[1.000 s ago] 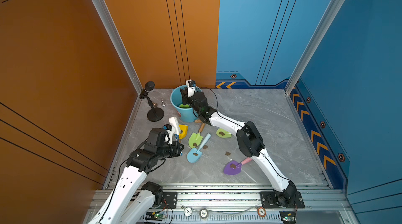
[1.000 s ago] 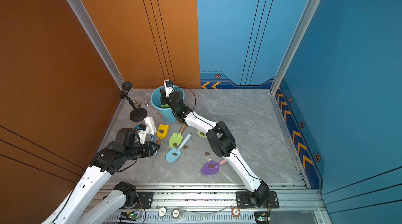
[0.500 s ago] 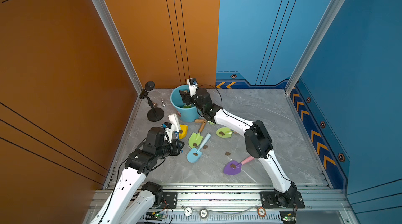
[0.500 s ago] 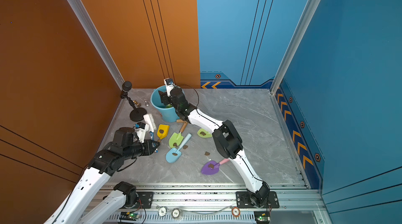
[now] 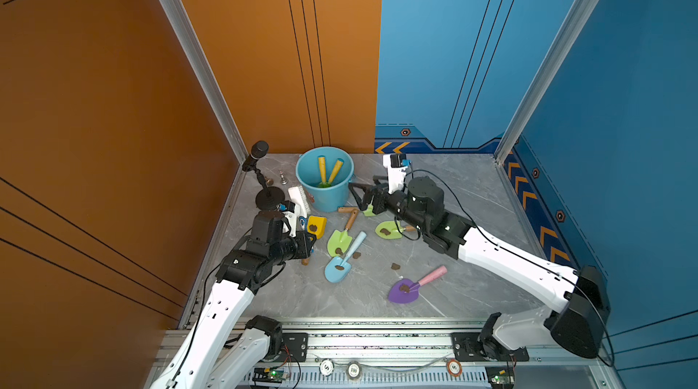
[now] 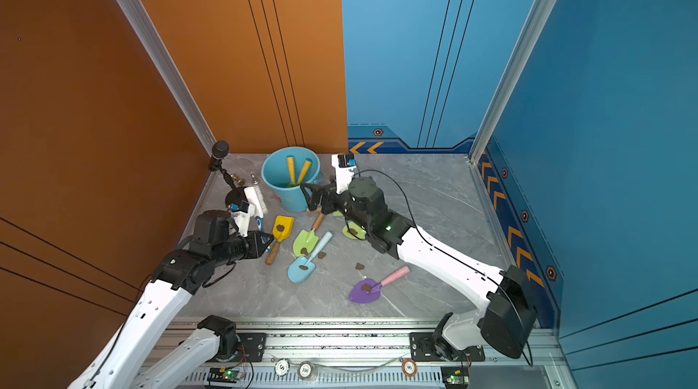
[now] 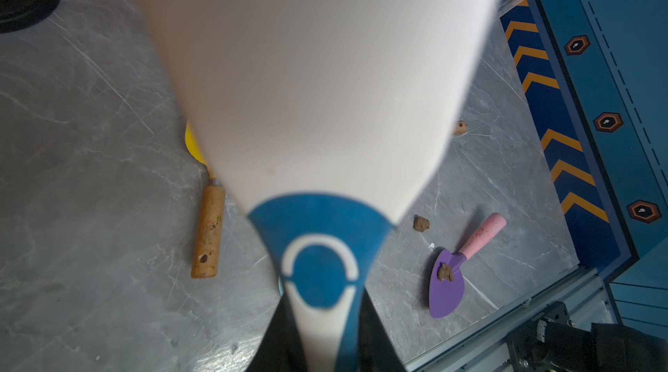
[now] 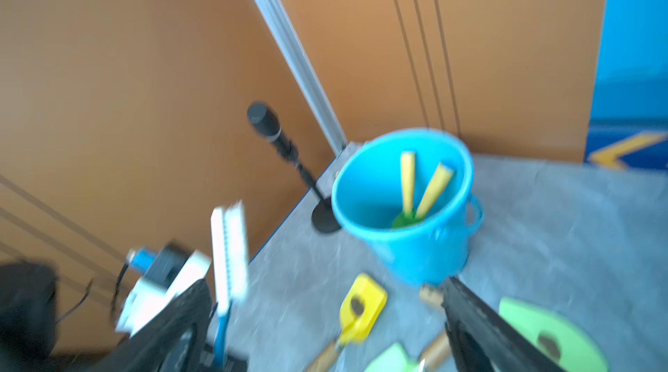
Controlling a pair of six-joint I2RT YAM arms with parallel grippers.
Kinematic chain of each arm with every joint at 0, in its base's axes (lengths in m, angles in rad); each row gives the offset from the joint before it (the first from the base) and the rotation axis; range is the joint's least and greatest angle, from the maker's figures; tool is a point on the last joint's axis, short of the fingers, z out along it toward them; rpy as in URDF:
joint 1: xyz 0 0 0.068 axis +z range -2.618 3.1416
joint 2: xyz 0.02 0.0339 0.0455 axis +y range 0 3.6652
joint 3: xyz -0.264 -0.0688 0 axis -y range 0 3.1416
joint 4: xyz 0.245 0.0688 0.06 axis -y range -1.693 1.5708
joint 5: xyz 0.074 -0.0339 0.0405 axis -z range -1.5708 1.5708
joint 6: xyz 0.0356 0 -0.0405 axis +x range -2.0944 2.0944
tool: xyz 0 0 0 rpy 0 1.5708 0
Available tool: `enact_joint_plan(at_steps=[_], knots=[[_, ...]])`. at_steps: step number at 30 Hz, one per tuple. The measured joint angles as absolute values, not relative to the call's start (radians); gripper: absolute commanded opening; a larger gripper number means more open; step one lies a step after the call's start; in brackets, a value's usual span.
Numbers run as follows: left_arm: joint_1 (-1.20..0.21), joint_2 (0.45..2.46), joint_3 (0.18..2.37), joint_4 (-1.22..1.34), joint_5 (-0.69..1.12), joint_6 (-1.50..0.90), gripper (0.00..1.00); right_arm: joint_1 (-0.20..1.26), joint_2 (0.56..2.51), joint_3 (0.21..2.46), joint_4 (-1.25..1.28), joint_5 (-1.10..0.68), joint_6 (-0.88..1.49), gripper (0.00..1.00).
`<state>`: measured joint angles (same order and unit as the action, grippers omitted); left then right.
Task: Brush the soil off the hand trowel and place it into the bucket
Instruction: Place the hand trowel in the bucket, then pick up the hand trowel from the center of the board.
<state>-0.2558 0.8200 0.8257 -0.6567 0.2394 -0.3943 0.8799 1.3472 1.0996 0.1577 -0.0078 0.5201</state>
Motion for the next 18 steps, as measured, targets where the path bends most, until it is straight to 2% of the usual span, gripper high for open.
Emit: enact_joint_plan(at_steps=[6, 9, 15, 18], knots=[[-0.249, 0.839, 0.833, -0.653, 0.237, -0.389, 0.0, 1.09, 1.218, 0.834, 0.076, 0.056, 0.756, 1.0], [-0.249, 0.847, 0.834, -0.648, 0.238, -0.389, 0.0, 1.144, 1.161, 0.785, 0.043, 0.134, 0.824, 1.0], [-0.25, 0.878, 0.849, -0.633, 0.266, -0.39, 0.0, 1.092, 1.067, 0.751, 0.022, 0.215, 0.934, 1.0], [-0.274, 0.896, 0.862, -0.628, 0.278, -0.389, 0.0, 1.016, 1.097, 0.777, -0.153, 0.273, 1.025, 1.0]])
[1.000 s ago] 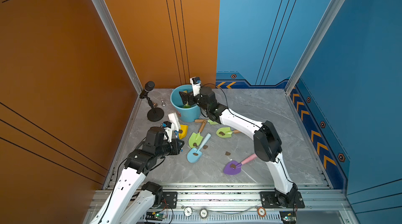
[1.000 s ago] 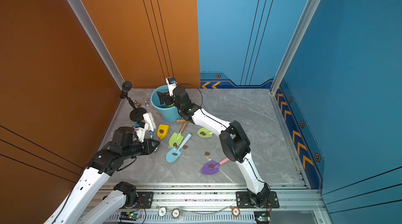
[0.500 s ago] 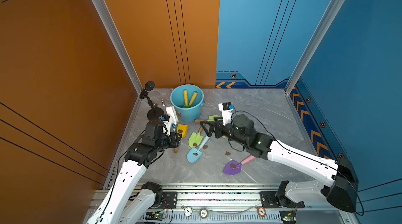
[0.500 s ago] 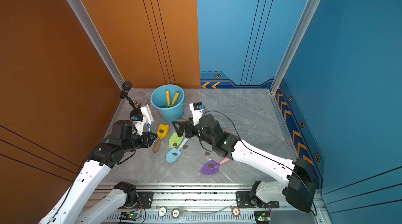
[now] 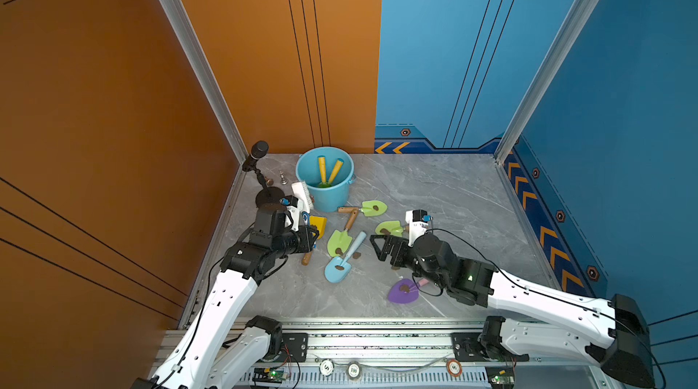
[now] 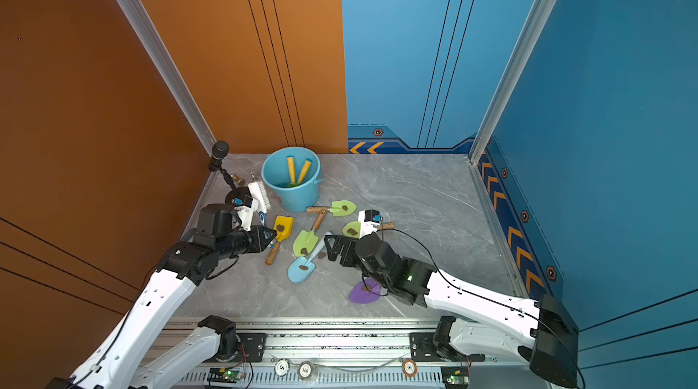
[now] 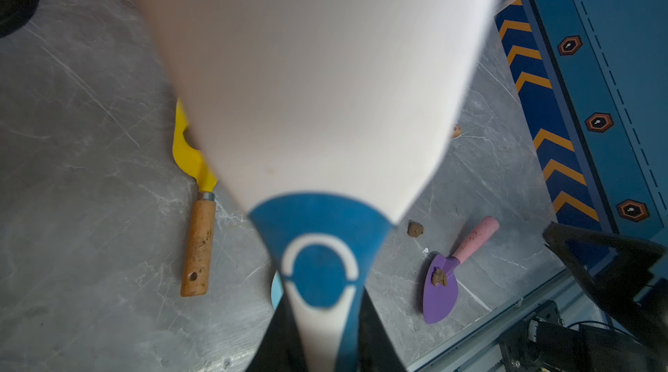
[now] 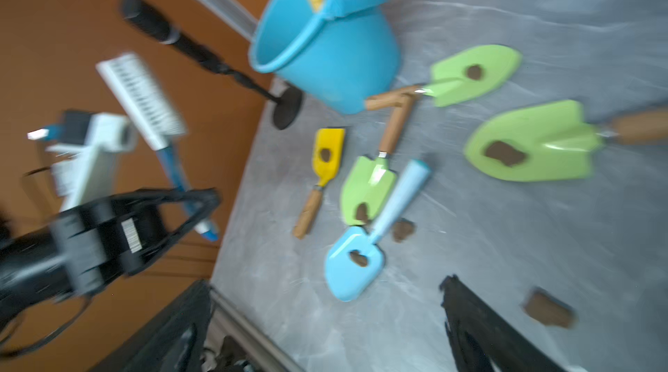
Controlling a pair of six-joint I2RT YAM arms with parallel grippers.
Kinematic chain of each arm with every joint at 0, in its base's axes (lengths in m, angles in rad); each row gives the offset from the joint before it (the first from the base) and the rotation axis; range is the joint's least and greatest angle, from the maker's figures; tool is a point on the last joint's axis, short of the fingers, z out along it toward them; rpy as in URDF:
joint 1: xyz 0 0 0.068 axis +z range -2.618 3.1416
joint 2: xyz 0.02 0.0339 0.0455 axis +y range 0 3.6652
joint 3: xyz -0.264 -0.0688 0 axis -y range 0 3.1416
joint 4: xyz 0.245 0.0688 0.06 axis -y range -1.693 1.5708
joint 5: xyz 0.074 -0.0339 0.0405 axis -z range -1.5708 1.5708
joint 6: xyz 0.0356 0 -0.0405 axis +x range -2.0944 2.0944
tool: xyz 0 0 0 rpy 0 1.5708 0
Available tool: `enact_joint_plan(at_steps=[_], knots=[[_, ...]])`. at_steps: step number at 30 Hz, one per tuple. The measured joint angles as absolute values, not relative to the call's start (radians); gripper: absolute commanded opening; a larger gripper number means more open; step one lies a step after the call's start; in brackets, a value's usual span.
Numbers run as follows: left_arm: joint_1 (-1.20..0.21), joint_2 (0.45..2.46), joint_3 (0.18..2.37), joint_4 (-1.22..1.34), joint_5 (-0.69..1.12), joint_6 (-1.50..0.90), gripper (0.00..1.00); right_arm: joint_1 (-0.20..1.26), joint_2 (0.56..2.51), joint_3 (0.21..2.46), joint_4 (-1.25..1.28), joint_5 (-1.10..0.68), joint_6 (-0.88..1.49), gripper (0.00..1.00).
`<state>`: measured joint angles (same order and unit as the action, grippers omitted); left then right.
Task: Brush the soil off the hand trowel and place it into the bucket
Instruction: Pick up the hand trowel from the center of the board.
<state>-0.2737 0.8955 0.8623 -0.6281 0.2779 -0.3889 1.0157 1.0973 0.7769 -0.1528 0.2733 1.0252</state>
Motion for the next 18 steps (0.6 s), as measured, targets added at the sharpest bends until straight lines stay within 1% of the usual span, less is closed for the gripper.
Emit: enact_joint_plan(at_steps=[3, 4, 7, 10, 13, 15, 18], knots=[[-0.326, 0.927, 0.886, -0.624, 0.307, -0.372, 0.0, 0.97, 1.127, 0.798, -0.363, 0.35, 1.1, 0.97], [-0.352, 0.947, 0.899, -0.622, 0.328, -0.362, 0.0, 0.956, 1.124, 0.797, -0.43, 0.362, 1.125, 0.94], [-0.466, 1.024, 0.943, -0.615, 0.374, -0.316, 0.0, 0.913, 1.066, 0.75, -0.53, 0.373, 1.19, 0.88], [-0.598, 1.12, 0.998, -0.621, 0.397, -0.246, 0.0, 0.873, 0.945, 0.653, -0.589, 0.39, 1.25, 0.84], [-0.685, 1.215, 1.061, -0.625, 0.416, -0.171, 0.0, 0.799, 0.855, 0.578, -0.633, 0.383, 1.277, 0.82], [-0.709, 1.264, 1.088, -0.625, 0.428, -0.13, 0.0, 0.74, 0.828, 0.546, -0.646, 0.375, 1.284, 0.82], [-0.719, 1.311, 1.096, -0.627, 0.429, -0.085, 0.0, 0.698, 0.815, 0.51, -0.644, 0.356, 1.285, 0.8]])
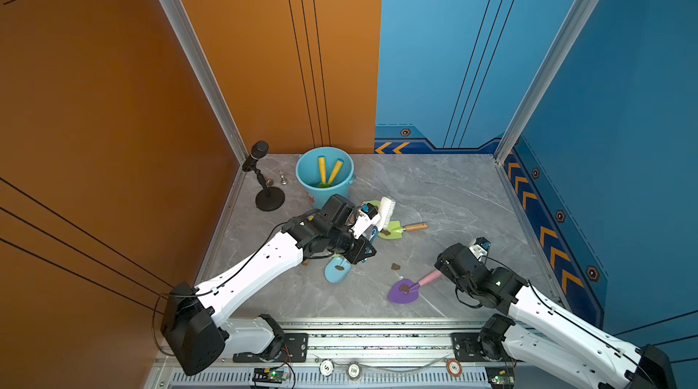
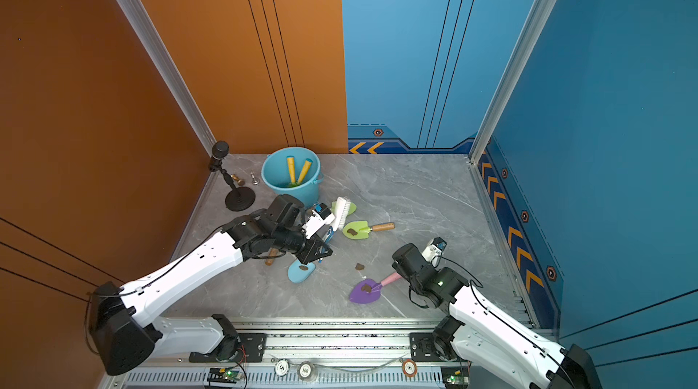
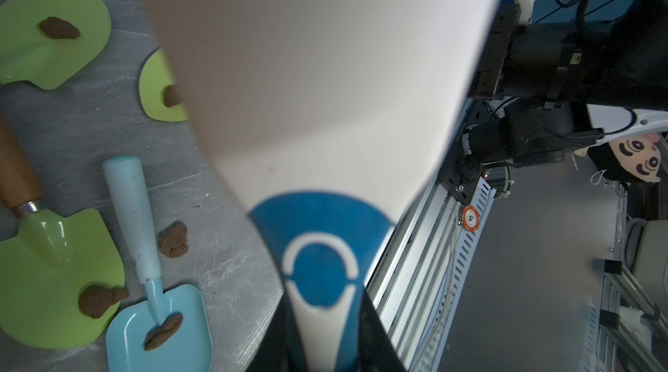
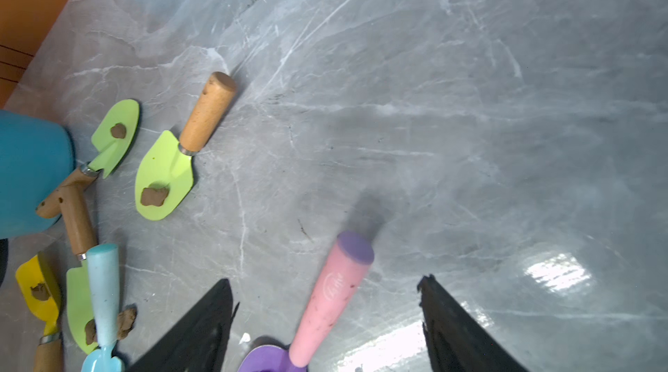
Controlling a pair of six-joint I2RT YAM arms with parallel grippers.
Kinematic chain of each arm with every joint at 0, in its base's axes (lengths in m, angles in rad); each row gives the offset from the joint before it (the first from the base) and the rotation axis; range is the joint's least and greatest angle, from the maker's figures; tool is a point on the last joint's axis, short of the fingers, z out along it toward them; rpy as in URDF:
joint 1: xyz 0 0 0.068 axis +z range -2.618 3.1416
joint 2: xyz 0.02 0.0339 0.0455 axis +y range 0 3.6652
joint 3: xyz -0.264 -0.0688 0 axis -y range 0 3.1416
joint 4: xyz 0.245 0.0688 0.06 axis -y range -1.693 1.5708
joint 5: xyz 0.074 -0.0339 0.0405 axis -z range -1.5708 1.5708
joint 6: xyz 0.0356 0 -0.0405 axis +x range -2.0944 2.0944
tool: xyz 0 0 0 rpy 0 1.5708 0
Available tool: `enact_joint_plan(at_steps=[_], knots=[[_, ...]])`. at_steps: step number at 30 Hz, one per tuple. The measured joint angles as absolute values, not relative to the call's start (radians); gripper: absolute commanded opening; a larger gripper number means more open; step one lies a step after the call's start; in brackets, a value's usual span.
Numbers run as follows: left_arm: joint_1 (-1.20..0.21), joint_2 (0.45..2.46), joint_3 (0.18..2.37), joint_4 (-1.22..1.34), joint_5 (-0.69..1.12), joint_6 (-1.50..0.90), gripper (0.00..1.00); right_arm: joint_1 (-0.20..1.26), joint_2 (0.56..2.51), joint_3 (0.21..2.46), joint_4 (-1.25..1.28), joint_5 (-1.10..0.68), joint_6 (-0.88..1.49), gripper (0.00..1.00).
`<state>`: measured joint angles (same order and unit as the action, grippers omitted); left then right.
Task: Brush the soil off the hand trowel and place it into the bucket
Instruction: Pick up the hand trowel from the center of the board.
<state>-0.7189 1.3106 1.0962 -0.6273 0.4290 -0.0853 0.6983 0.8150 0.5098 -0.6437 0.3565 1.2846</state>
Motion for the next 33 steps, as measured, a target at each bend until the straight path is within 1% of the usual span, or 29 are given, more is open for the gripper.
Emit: enact_joint_plan(at_steps=[3, 7, 9, 13, 17, 19, 25, 28, 29, 33], knots=[[-0.726, 1.319, 1.082, -0.623, 0.41, -0.059, 0.0, 0.67, 0.826, 0.487, -0.624, 0.333, 1.285, 0.77], [-0.746, 1.316, 1.055, -0.618, 0.396, -0.043, 0.0, 0.653, 0.895, 0.472, -0.567, 0.301, 1.288, 0.69], [-0.765, 1.315, 1.049, -0.618, 0.388, -0.041, 0.0, 0.646, 0.937, 0.472, -0.539, 0.287, 1.288, 0.67], [-0.801, 1.312, 1.048, -0.617, 0.367, -0.029, 0.0, 0.647, 1.007, 0.472, -0.492, 0.263, 1.299, 0.6], [-0.826, 1.301, 1.047, -0.617, 0.339, -0.018, 0.0, 0.647, 1.044, 0.465, -0.448, 0.257, 1.319, 0.52], [-0.833, 1.296, 1.047, -0.617, 0.332, -0.015, 0.0, 0.651, 1.06, 0.459, -0.433, 0.258, 1.334, 0.49], [-0.834, 1.295, 1.047, -0.618, 0.312, -0.014, 0.0, 0.678, 1.077, 0.438, -0.407, 0.271, 1.395, 0.46], [-0.836, 1.294, 1.047, -0.618, 0.305, -0.007, 0.0, 0.689, 1.084, 0.425, -0.4, 0.291, 1.427, 0.39], [-0.838, 1.294, 1.047, -0.618, 0.301, -0.006, 0.0, 0.69, 1.085, 0.421, -0.397, 0.295, 1.439, 0.34], [-0.846, 1.294, 1.047, -0.62, 0.286, 0.003, 0.0, 0.719, 1.085, 0.404, -0.371, 0.319, 1.47, 0.27]])
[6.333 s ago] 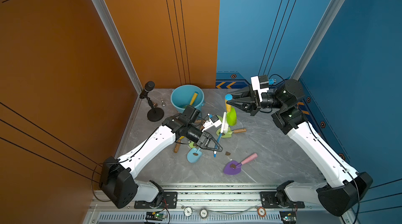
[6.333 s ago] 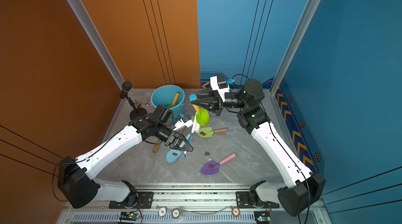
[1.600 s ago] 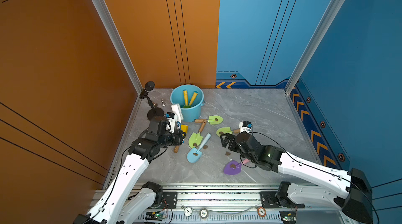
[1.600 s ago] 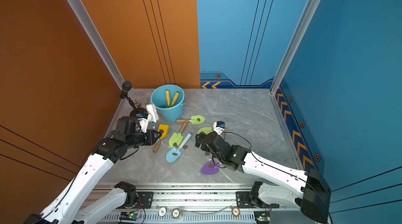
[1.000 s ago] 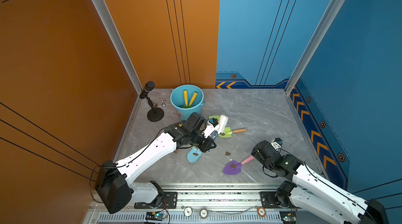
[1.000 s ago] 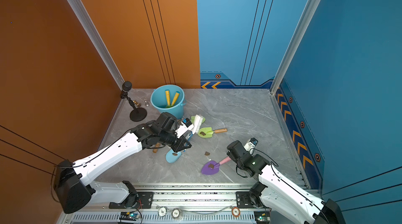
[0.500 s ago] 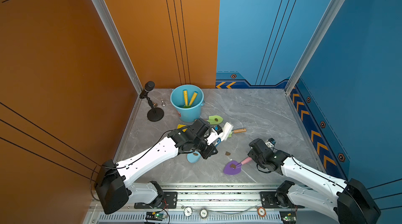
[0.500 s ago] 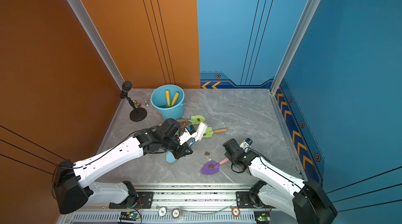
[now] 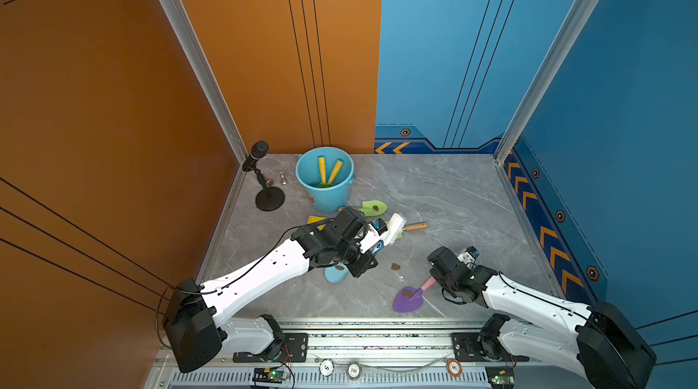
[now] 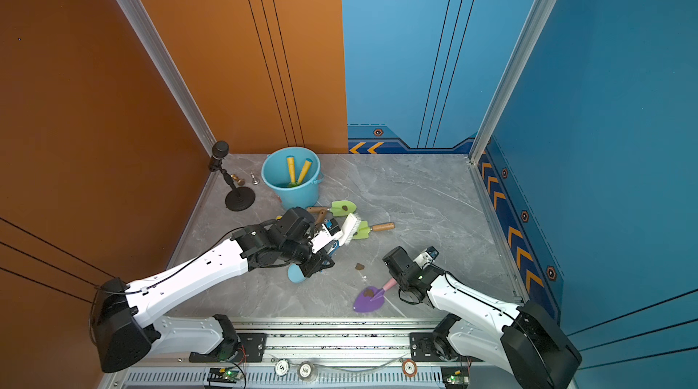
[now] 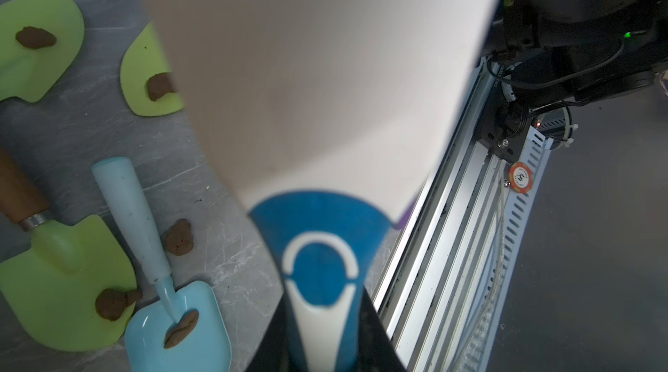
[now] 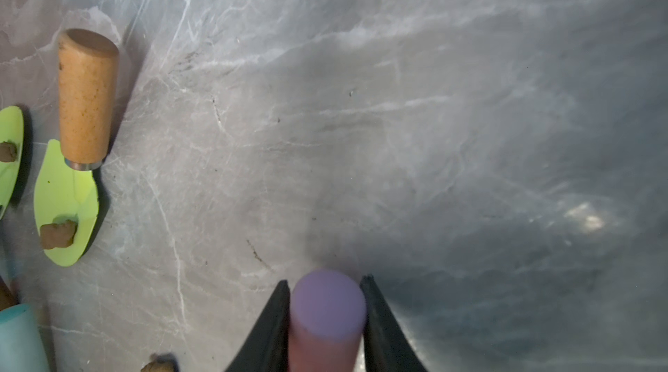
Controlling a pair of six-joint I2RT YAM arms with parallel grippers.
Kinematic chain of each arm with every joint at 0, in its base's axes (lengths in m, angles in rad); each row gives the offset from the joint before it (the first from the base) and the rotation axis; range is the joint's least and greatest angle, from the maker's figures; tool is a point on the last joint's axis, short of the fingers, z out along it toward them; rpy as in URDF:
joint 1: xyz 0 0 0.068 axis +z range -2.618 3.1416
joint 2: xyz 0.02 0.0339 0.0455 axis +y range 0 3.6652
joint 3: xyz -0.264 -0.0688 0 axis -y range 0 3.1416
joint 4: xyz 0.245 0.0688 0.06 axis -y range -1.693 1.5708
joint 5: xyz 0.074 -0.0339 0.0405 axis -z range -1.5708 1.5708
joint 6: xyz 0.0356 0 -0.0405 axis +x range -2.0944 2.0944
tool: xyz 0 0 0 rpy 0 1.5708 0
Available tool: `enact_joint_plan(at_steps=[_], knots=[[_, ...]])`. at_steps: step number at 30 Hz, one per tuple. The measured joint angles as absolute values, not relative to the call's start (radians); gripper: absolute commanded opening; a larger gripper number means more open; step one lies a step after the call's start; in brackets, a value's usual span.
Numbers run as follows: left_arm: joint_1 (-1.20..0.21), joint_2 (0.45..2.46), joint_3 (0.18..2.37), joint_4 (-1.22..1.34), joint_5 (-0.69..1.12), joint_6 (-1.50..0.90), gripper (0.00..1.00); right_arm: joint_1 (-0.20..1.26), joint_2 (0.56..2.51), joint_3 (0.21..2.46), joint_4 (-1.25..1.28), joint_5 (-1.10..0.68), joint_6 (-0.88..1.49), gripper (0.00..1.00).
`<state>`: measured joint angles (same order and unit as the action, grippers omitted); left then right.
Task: Brush the soil off the hand trowel and place it into the bucket
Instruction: Pick up the hand trowel from the center of the board, then brush off the soil from the hand trowel.
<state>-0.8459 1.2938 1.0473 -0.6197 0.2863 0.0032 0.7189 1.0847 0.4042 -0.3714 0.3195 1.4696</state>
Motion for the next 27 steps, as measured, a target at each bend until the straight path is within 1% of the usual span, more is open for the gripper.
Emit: enact_joint_plan(at_steps=[9, 14, 17, 21, 24, 27], knots=[[-0.89, 1.294, 1.047, -0.625, 0.234, 0.019, 0.0, 0.758, 1.076, 0.375, -0.312, 0.386, 1.517, 0.17], [-0.895, 1.294, 1.048, -0.643, 0.188, 0.023, 0.0, 0.757, 1.04, 0.374, -0.268, 0.426, 1.493, 0.16], [-0.895, 1.295, 1.058, -0.684, 0.134, 0.023, 0.0, 0.732, 1.026, 0.415, -0.254, 0.454, 1.401, 0.16], [-0.898, 1.314, 1.119, -0.769, 0.065, 0.014, 0.0, 0.644, 1.027, 0.528, -0.176, 0.465, 1.204, 0.15], [-0.924, 1.331, 1.158, -0.822, 0.004, -0.002, 0.0, 0.59, 1.056, 0.626, -0.078, 0.429, 1.042, 0.14], [-0.984, 1.354, 1.172, -0.864, -0.056, -0.016, 0.0, 0.57, 1.137, 0.741, -0.006, 0.353, 0.895, 0.11]])
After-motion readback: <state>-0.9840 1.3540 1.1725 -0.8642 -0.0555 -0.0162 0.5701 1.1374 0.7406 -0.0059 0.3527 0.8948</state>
